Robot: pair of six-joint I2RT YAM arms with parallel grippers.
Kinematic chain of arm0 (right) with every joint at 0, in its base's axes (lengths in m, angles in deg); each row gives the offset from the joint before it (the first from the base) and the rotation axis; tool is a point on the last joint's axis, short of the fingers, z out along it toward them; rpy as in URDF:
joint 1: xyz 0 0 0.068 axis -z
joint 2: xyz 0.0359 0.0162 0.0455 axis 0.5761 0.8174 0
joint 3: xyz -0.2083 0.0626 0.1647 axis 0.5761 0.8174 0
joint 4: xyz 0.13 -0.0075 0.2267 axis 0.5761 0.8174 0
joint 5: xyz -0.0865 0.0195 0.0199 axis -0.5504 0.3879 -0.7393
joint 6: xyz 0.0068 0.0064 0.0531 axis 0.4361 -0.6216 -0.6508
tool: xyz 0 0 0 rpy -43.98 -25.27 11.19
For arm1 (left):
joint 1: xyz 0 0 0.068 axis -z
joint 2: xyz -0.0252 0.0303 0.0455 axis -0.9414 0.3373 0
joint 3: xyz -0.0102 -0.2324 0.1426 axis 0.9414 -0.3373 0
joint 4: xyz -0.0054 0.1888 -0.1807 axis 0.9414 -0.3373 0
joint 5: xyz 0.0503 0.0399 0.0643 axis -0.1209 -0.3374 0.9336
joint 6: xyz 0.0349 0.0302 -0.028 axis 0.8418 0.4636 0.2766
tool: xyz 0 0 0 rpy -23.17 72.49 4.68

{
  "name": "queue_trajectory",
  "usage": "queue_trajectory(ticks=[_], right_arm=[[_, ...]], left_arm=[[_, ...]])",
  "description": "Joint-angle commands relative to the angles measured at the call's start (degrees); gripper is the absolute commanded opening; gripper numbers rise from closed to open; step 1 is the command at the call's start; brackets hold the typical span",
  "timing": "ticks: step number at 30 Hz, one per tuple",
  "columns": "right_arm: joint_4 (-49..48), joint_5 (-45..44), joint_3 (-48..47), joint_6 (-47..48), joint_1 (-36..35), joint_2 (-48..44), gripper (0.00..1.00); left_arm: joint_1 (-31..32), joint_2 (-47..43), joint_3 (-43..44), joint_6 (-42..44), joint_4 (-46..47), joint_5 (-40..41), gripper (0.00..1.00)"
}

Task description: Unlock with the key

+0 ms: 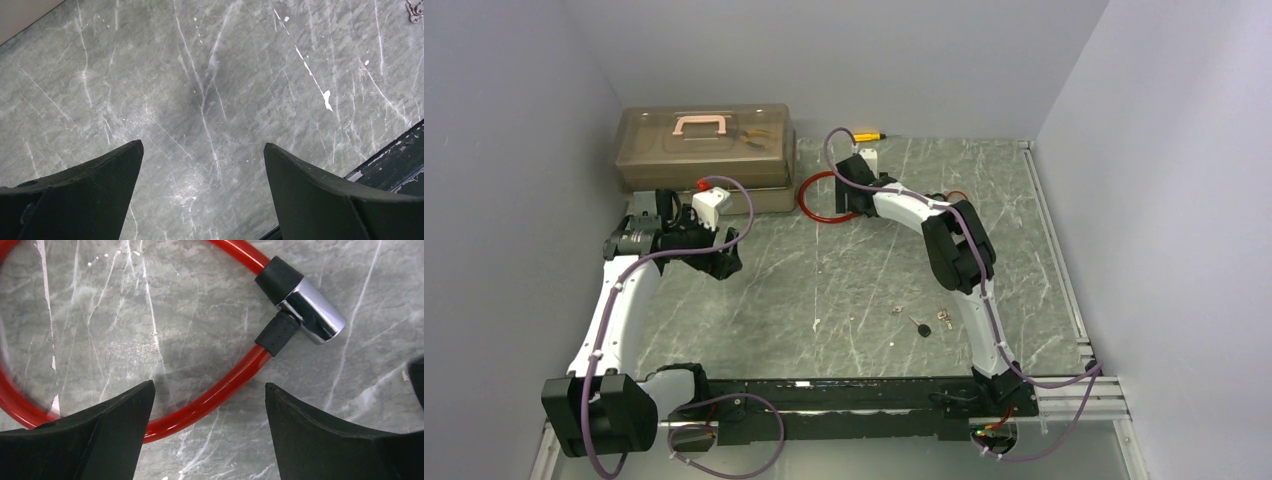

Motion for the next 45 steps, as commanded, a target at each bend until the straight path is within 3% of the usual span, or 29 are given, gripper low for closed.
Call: queue_trajectory(ticks=[1, 8, 12, 14, 26, 30, 35, 40, 45], right_arm=[[1.7, -1.9, -3.7, 0.1, -0.2, 1.5, 0.83], [-1.0, -1.8, 3.6, -1.5, -1.3, -0.7, 0.73], [-2.3, -2.6, 8.4, -1.6, -2.5, -3.2, 0.48], [-2.9, -2.6, 11.5, -2.1, -3.0, -5.0, 0.42], [-6.3, 1.4, 33.4, -8.9, -11.5, -18.9, 0.41], [-5.7, 6.5, 33.3, -12.1, -17.4, -19.3, 0.41], [-2.3, 5.9, 28.4, -12.4, -23.2, -18.5, 0.45], [0.5, 2.1, 26.7, -12.4, -22.5, -22.3, 0.61], [1.7, 2.7, 24.7, -9.4, -13.9, -28.7, 0.69]], left_arm=[[0.1, -1.5, 2.1, 1.3, -0.4, -2.1, 0.98], [0.1, -2.2, 2.4, 1.4, -0.7, -1.6, 0.98], [0.1, -2.7, 2.7, 1.3, -1.4, -1.2, 0.98], [0.1, -3.2, 2.7, 1.6, -1.9, -1.1, 0.98], [0.1, -5.0, 2.8, 2.5, -4.1, -1.5, 0.98], [0.1, -5.0, 2.8, 2.3, -4.0, -1.9, 0.98], [0.1, -4.5, 3.3, 2.4, -4.7, -2.0, 0.98], [0.1, -4.6, 2.8, 2.7, -4.5, -2.5, 0.98], [0.1, -3.8, 3.0, 2.8, -4.9, -3.2, 0.98]])
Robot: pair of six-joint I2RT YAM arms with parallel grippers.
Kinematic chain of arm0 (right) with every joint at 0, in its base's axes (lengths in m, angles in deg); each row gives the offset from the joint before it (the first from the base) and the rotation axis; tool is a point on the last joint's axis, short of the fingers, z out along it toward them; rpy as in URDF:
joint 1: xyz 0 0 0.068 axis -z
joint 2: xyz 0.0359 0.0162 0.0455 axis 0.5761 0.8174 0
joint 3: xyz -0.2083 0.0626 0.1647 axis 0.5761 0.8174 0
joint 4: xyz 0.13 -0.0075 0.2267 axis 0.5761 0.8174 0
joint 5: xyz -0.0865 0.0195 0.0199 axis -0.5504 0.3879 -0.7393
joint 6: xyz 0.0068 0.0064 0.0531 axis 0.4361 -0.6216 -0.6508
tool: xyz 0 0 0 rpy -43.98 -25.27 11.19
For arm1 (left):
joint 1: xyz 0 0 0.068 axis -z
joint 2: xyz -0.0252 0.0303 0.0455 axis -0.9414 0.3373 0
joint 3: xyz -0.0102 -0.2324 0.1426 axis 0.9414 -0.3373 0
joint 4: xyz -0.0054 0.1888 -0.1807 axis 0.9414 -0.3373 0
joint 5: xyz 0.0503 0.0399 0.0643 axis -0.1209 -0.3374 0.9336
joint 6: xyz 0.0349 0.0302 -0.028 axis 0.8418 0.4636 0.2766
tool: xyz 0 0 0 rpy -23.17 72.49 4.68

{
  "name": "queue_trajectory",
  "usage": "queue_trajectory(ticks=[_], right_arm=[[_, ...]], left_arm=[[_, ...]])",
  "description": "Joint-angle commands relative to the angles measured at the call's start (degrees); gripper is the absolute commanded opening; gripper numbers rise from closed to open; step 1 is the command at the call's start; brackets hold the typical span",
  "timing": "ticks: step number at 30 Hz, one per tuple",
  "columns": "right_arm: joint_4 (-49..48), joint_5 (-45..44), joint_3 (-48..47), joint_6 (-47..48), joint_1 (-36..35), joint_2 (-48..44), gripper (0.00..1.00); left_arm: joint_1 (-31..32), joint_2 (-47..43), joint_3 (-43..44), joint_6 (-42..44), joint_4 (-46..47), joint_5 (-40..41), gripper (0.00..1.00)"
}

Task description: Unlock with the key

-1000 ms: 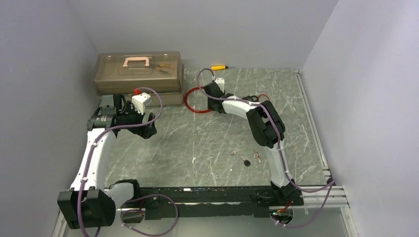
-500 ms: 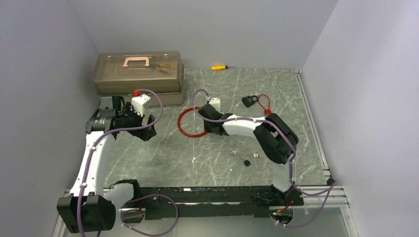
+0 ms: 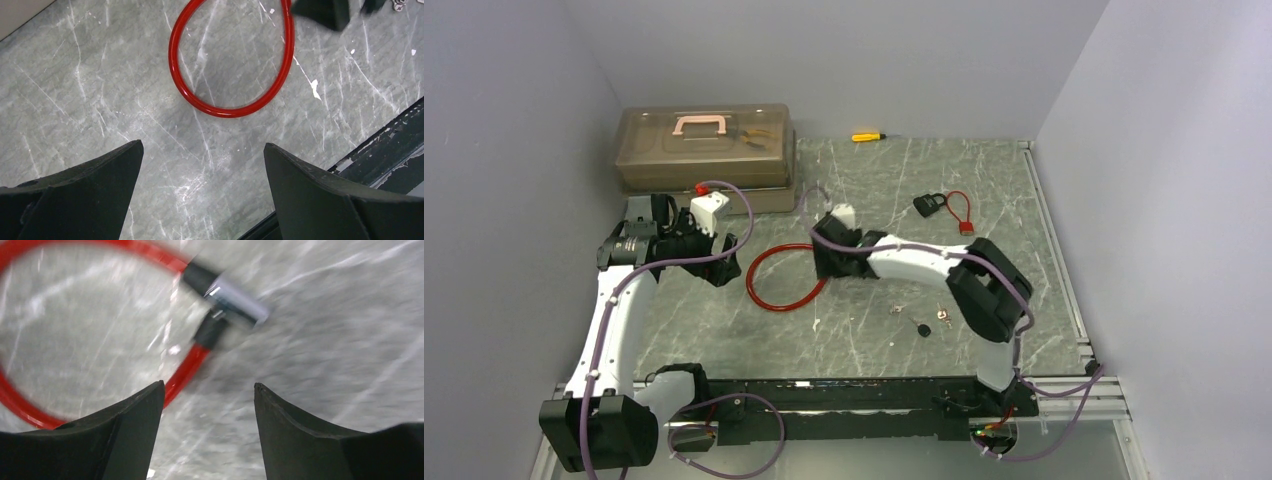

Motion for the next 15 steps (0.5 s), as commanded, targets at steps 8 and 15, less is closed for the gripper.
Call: queue_trajectory(ticks=[8, 15], right_arm=[[1.9, 1.3, -8.0, 5.8, 29.7, -7.9, 0.8], [3.9, 0.3, -16.4, 8.3, 41.4, 2.3, 0.91]], left_arm=[[0.1, 0.3, 2.5, 1.8, -0.7, -2.8, 0.98], [0.1, 0.5, 1.9, 1.7, -0.4, -3.3, 0.98]])
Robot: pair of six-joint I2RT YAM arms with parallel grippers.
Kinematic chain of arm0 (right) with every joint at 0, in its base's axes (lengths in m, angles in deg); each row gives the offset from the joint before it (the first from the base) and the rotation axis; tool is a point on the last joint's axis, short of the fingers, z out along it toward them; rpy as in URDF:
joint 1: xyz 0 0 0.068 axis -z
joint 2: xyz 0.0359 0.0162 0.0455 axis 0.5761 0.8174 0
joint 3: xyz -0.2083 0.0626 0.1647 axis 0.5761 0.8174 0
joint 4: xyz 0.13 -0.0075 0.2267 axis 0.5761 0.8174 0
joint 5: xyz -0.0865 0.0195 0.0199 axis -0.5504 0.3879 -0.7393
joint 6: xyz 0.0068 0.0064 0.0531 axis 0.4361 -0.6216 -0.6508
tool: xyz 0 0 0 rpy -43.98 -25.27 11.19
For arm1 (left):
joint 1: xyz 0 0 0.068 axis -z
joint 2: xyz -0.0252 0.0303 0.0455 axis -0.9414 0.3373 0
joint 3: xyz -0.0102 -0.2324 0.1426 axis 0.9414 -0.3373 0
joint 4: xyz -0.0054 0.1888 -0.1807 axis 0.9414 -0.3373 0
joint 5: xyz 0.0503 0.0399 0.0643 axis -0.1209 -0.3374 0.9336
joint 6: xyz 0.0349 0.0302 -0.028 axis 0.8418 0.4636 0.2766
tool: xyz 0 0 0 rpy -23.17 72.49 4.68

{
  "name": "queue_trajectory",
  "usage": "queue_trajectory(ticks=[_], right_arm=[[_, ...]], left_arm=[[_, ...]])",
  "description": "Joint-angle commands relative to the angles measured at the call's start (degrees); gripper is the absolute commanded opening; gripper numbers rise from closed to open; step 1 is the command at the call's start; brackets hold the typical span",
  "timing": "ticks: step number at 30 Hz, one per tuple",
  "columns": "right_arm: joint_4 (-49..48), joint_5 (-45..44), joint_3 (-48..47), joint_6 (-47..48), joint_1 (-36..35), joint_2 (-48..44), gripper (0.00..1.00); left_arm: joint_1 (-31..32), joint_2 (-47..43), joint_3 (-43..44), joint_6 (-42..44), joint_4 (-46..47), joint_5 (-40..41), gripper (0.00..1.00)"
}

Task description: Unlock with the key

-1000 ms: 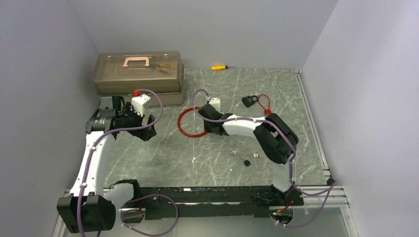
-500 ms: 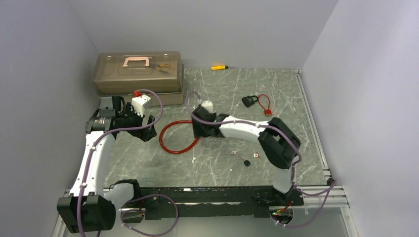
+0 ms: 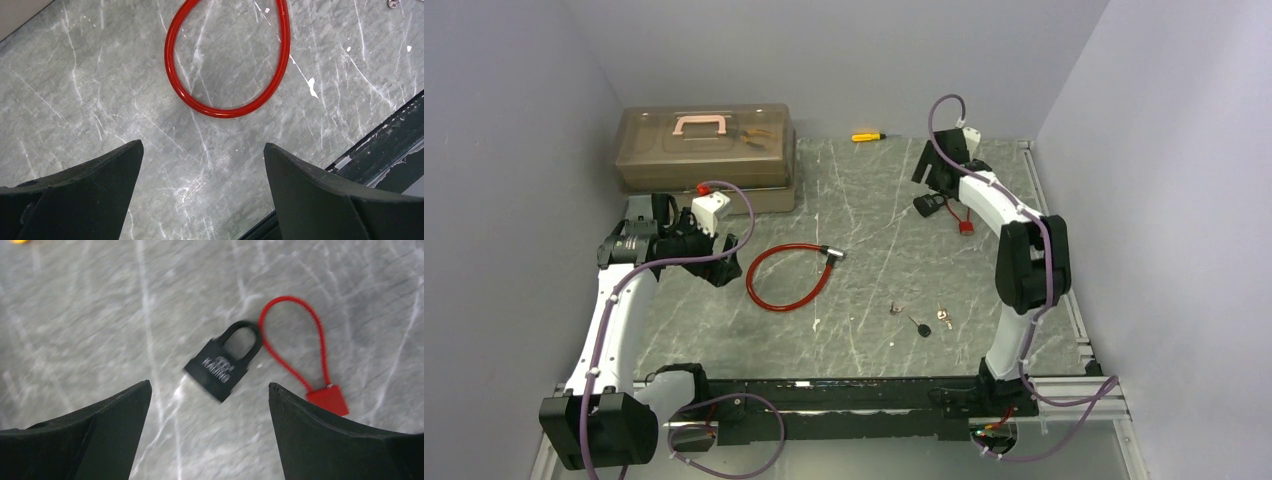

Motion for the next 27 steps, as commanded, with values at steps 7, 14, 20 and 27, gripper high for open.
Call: queue_trajectory(ticks=[7, 14, 20, 27], right_arm=[[2.7, 0.7, -8.4, 1.5, 6.8, 11.0, 0.91], [3.5, 1.8, -14.0, 1.5, 8.4, 17.2, 0.9], [5.3, 3.8, -19.3, 0.9, 9.4, 22.2, 0.89], [4.2, 7.1, -16.1, -2.7, 9.1, 22.1, 0.85]], left_arm=[[0.1, 0.1, 1.3, 0.9, 0.5, -1.8, 0.98], [0.1, 0.0, 0.6, 0.1, 1.6, -1.3, 0.98], [0.1, -0.5, 0.4, 0.0, 1.6, -1.4, 0.98], [0.1, -0.5, 0.5, -0.5, 1.6, -1.1, 0.98]])
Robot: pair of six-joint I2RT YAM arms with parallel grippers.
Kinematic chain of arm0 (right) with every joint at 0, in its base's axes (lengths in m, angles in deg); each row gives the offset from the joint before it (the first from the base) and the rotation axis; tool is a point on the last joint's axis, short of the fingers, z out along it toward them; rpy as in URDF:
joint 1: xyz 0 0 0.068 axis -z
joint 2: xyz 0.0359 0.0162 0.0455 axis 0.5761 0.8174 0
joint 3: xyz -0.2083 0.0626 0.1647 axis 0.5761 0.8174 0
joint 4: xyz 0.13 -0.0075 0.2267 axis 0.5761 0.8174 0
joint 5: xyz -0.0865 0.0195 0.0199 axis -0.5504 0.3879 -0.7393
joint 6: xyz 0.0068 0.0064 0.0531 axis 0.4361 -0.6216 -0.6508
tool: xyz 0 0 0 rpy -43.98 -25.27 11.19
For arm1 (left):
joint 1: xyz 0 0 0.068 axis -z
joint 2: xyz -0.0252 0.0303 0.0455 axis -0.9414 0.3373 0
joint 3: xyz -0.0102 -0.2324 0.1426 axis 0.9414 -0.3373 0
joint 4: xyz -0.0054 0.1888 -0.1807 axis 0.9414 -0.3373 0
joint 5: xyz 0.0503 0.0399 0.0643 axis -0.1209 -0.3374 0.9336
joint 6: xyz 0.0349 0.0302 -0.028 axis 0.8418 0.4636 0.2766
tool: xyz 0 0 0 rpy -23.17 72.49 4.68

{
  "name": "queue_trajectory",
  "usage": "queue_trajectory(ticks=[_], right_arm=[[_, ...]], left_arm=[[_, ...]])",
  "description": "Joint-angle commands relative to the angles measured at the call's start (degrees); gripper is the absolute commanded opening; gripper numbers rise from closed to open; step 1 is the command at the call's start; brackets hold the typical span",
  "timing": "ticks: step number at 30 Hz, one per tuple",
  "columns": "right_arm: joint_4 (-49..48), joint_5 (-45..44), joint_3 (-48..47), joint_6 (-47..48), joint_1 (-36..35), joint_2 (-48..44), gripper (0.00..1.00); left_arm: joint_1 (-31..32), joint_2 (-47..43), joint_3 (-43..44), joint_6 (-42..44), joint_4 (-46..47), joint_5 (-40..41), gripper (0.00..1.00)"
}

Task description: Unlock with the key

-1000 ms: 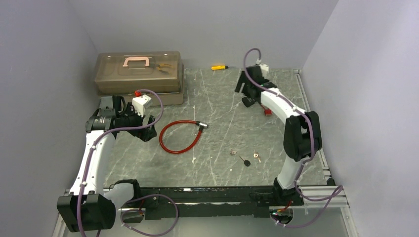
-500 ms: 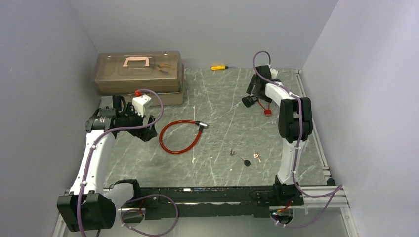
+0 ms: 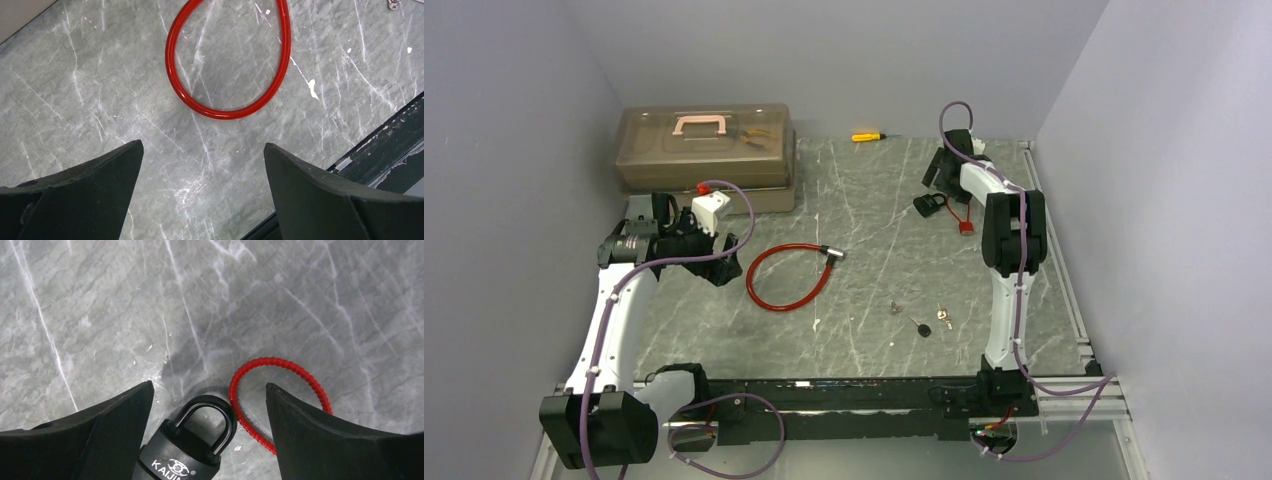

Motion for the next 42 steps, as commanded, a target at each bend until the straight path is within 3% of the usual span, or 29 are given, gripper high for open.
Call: queue_trajectory(ticks=[1, 7, 12, 20, 32, 39, 42], right_arm=[[-0.6, 2.9, 2.7, -2.6, -0.4, -1.6, 0.84], [-1.7, -0.1, 7.9, -2.3, -3.7, -4.0, 0.77], [-3.9, -2.1, 13.9, -2.4, -7.7, -6.9, 0.61], [-5.8, -3.5, 21.0, -4.0, -17.2, -10.7, 0.46], [-6.8, -4.4, 32.5, -12.4, -34.1, -19.2, 0.44], [-4.9, -7.2, 30.8, -10.0, -35.0, -23.8, 0.5], [-2.7, -7.4, 30.0, -7.8, -35.0, -27.3, 0.6]], left_arm=[[0.1, -0.7, 0.5, -0.5, 1.3, -1.0, 0.98], [0.1, -0.5, 0.5, -1.1, 1.7, -1.0, 0.98], [0.1, -0.7, 0.6, -1.5, 1.5, -0.8, 0.98], [0.2, -1.9, 0.4, -1.3, 1.1, 0.0, 0.98], [0.2, -2.7, -0.2, -1.4, 0.9, -1.1, 0.98], [0.3, -2.7, -0.6, -1.4, 0.5, -2.3, 0.98], [0.4, -2.8, -0.9, -0.9, 0.1, -2.3, 0.98]])
